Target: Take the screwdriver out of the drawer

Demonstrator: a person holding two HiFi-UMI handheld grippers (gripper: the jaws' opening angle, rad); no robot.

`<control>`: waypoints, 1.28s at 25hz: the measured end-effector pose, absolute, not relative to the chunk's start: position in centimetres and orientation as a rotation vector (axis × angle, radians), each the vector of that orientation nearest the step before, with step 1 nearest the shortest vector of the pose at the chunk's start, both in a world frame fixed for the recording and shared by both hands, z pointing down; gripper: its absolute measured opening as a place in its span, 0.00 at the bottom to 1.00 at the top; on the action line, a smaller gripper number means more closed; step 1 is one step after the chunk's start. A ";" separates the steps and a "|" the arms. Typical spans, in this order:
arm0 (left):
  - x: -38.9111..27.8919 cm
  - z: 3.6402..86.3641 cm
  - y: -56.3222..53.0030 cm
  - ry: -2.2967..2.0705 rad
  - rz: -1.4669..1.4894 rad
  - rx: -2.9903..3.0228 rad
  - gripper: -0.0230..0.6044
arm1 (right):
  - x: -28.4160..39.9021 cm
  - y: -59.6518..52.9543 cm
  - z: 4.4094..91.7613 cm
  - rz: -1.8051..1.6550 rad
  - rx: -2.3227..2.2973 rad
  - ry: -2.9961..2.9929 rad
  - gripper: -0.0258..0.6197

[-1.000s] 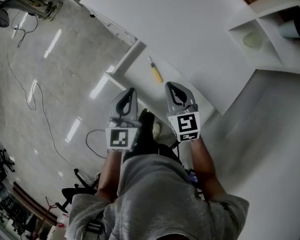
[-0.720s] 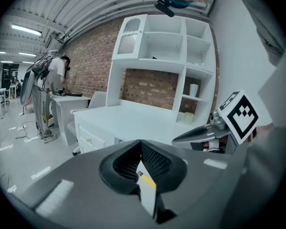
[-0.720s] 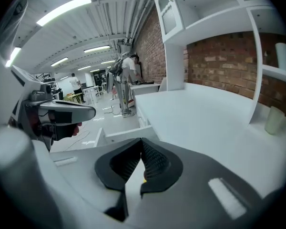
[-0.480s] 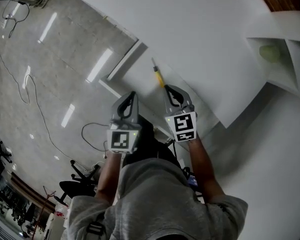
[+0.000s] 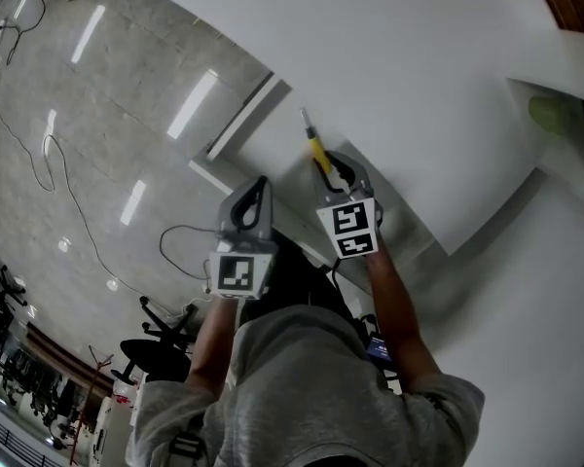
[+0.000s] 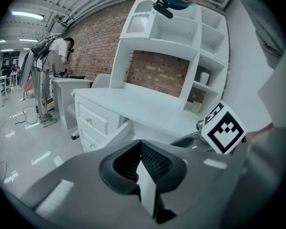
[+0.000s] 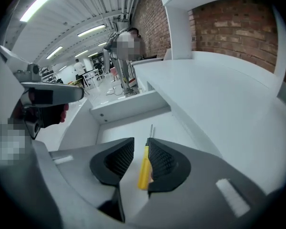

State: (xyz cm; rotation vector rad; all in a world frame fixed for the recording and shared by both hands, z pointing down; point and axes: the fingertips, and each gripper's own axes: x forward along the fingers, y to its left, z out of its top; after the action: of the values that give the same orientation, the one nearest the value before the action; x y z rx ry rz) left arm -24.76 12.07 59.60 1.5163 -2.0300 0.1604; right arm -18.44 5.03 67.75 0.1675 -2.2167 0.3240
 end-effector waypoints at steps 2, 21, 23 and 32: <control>-24.9 60.0 12.1 -2.017 0.158 1.508 0.06 | -18.6 5.0 69.2 0.324 0.157 -2.183 0.23; -25.6 62.0 11.4 -1.975 0.162 1.453 0.06 | -18.8 5.1 75.8 0.331 0.116 -2.046 0.27; -25.6 62.1 11.3 -1.979 0.159 1.453 0.06 | -18.7 5.1 76.0 0.329 0.117 -2.038 0.26; -25.7 62.2 11.1 -1.982 0.157 1.442 0.06 | -18.9 4.7 76.2 0.321 0.133 -2.027 0.18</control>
State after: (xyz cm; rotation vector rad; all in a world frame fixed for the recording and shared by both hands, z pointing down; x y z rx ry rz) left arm -25.67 11.11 62.18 1.4416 -1.9817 0.1568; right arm -18.86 4.68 76.17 0.1325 -2.0270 0.3214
